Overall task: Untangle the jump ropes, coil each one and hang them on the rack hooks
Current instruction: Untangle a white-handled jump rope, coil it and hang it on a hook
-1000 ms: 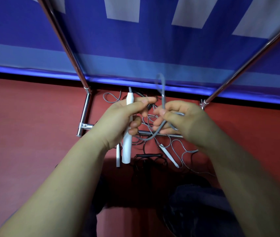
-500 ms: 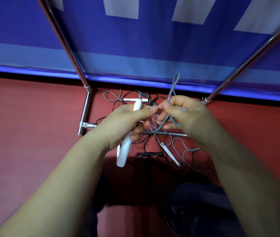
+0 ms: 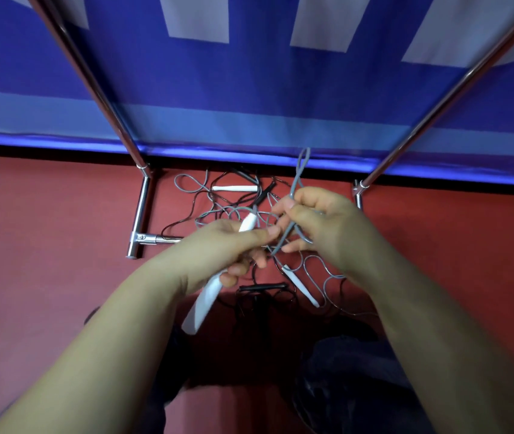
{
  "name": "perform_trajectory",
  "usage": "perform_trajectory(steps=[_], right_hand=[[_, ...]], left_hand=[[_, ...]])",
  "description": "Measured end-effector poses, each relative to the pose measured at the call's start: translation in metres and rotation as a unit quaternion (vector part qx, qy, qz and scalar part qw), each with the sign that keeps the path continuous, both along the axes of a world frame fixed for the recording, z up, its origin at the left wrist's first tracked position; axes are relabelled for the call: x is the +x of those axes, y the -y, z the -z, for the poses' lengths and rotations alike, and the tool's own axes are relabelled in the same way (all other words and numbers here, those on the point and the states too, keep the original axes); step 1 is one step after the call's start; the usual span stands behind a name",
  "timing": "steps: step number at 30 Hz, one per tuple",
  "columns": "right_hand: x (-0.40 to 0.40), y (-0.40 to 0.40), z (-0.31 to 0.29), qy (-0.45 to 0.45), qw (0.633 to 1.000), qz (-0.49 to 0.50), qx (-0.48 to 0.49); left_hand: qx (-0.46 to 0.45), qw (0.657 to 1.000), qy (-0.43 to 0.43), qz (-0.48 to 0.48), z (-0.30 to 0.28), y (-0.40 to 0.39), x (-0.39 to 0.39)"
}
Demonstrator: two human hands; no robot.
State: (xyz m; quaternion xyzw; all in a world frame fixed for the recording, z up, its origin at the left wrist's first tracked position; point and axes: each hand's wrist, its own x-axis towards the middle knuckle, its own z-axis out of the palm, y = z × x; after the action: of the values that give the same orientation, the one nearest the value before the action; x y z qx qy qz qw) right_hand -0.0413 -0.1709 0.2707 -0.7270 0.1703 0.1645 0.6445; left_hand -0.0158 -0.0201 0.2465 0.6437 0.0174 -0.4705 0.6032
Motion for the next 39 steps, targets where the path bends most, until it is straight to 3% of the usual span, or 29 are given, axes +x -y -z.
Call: perform_trajectory(steps=[2,5,7,10,13,16,18,20,24,28,31,34,39], right_hand=[[0.003,0.002,-0.004,0.003,0.999,0.032,0.039],[0.008,0.006,-0.005,0.025,0.997,0.068,-0.022],[0.012,0.014,-0.007,0.048,0.986,0.160,-0.023],[0.016,0.033,-0.013,0.101,0.936,0.329,0.076],[0.015,0.033,-0.014,0.108,0.914,0.358,0.157],[0.014,0.017,-0.013,0.002,0.947,0.252,0.200],[0.013,0.009,-0.013,-0.076,0.980,0.104,0.153],[0.008,0.000,-0.013,-0.110,0.988,-0.037,0.099],[-0.003,-0.012,-0.007,-0.051,0.985,-0.164,0.022],[-0.004,-0.010,-0.004,0.009,0.979,-0.179,-0.095],[-0.001,-0.012,-0.006,0.002,0.992,-0.122,-0.033],[0.005,-0.005,-0.013,0.001,0.995,0.025,0.092],[0.013,0.010,-0.018,0.008,0.931,0.224,0.286]], left_hand=[[-0.009,0.999,0.016,0.031,-0.002,0.004,-0.002],[-0.041,0.999,0.024,0.025,-0.007,0.006,-0.004],[-0.053,0.998,0.023,-0.012,-0.011,0.001,0.000],[-0.083,0.992,0.014,-0.098,-0.015,-0.010,0.009],[-0.100,0.985,0.000,-0.138,-0.017,-0.014,0.012],[-0.120,0.981,-0.035,-0.152,-0.018,-0.012,0.012],[-0.140,0.977,-0.053,-0.154,-0.019,-0.011,0.012],[-0.157,0.972,-0.060,-0.162,-0.020,-0.009,0.011],[-0.191,0.958,-0.078,-0.201,-0.023,-0.008,0.013],[-0.184,0.952,-0.036,-0.241,-0.019,-0.007,0.014],[-0.107,0.972,0.038,-0.206,-0.013,-0.006,0.012],[-0.014,0.988,0.100,-0.118,-0.006,-0.006,0.007],[0.023,0.986,0.163,-0.027,-0.005,-0.007,0.001]])
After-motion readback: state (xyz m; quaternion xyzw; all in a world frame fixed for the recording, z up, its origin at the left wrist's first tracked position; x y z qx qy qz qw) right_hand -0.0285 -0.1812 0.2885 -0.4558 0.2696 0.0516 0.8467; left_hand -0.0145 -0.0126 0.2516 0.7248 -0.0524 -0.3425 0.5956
